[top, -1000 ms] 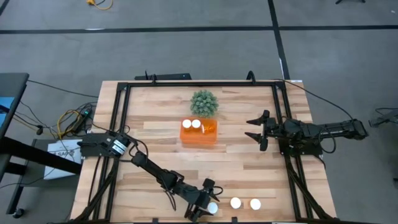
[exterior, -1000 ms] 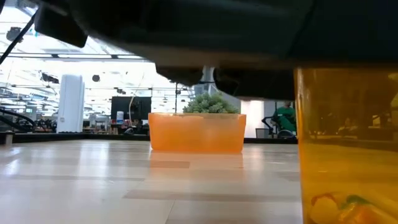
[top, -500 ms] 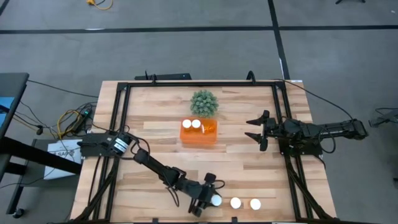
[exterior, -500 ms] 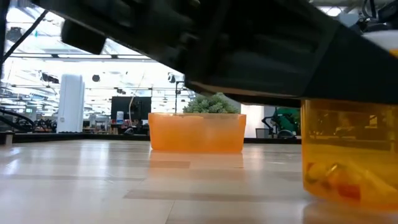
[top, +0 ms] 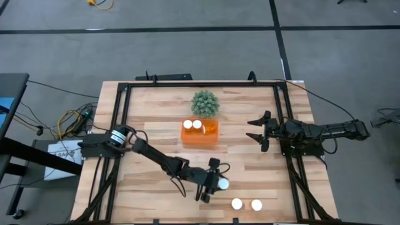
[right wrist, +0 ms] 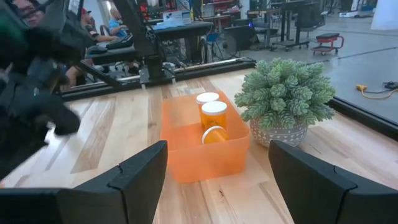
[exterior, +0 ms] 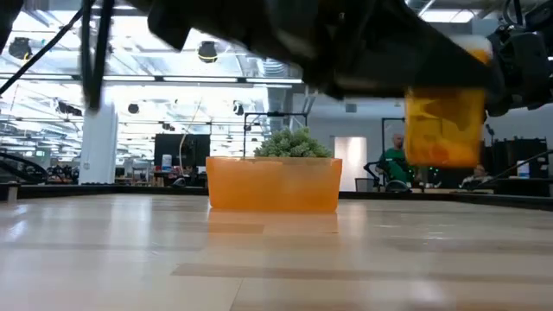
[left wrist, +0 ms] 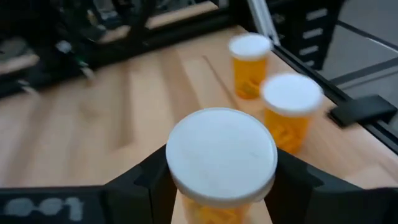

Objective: Pick and place pill bottles into a basket
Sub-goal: Put the orange pill bottle into the orange bin

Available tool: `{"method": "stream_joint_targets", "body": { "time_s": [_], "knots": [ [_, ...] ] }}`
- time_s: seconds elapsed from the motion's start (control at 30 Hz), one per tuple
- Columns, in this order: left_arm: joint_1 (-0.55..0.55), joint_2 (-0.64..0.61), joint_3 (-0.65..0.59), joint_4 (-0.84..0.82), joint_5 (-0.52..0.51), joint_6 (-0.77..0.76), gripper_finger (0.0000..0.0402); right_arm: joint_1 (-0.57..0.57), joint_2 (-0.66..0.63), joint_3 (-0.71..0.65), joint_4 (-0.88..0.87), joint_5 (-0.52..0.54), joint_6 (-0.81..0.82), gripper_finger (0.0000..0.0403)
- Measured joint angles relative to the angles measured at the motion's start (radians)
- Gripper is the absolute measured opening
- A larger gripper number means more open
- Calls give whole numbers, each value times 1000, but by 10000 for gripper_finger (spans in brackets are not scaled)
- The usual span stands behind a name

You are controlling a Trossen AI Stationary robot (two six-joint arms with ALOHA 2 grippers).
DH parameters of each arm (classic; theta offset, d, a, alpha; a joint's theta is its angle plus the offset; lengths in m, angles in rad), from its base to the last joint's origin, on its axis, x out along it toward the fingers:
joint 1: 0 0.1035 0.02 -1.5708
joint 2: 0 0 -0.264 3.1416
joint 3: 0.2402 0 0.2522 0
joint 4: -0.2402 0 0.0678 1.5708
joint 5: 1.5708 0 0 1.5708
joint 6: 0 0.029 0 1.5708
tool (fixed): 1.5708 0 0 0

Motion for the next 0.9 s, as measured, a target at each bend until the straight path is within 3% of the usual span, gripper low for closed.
{"method": "stream_joint_targets", "body": {
  "time_s": [0.47, 0.9],
  "knots": [
    [96, -212, -5, -275, -62, 68, 179, 0, 0, 0, 0, 0, 0, 276],
    [173, -404, -198, -285, -140, 56, 182, 0, 0, 0, 0, -1, 0, 276]
  ]
}}
